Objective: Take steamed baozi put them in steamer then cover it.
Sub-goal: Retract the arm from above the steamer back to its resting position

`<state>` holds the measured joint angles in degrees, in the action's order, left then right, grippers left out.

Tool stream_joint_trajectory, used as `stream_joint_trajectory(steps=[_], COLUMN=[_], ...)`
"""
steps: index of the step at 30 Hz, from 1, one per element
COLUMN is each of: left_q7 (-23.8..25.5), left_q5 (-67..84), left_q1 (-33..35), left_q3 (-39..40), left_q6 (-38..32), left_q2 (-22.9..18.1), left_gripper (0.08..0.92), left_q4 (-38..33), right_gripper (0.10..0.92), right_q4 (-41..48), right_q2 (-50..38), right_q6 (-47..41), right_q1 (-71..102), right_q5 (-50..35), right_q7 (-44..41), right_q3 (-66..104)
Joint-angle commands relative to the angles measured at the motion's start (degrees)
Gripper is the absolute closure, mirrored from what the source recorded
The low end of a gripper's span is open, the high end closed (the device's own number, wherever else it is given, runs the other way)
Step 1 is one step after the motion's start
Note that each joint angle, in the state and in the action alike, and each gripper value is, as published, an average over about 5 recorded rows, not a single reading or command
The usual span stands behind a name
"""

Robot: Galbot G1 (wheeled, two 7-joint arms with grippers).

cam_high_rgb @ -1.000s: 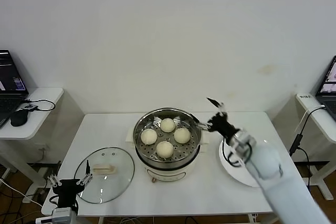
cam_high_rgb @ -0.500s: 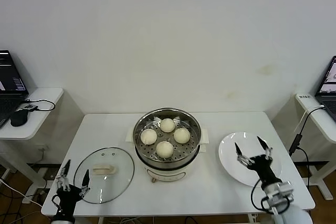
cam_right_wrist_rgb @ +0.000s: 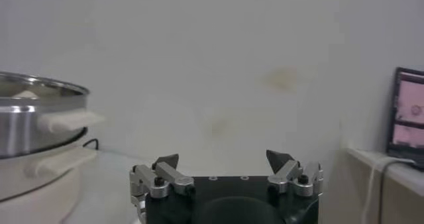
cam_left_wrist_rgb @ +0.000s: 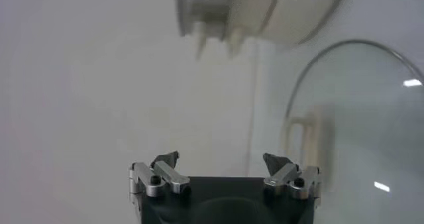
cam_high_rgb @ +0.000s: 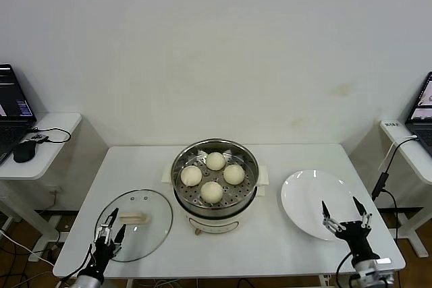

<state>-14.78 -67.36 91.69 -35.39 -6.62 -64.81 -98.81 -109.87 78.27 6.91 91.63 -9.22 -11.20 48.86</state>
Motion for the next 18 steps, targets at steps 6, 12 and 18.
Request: stream_joint_trajectory(steps=[6, 12, 18], left_q7=[-0.2, 0.2, 0.6], left_q5=[-5.3, -5.2, -4.7], left_q1=[-8.8, -10.8, -13.6], left_q3=[3.2, 4.3, 5.6], left_q6=[-1.0, -0.8, -0.8], left_q2=[2.1, 2.2, 2.4], left_gripper=[0.177, 0.177, 0.177], left_q4=[8.6, 9.1, 11.0], right_gripper=[0.203, 0.202, 0.203], right_q4=[-0.6, 0.3, 1.0], right_q2=[1.7, 2.2, 2.1], right_q6=[1.0, 1.4, 1.5], right_q1=[4.0, 4.2, 4.7], right_q5=[0.3, 0.4, 0.5], right_q7=[-0.2, -0.2, -0.2], right_q3=[2.1, 1.9, 1.9])
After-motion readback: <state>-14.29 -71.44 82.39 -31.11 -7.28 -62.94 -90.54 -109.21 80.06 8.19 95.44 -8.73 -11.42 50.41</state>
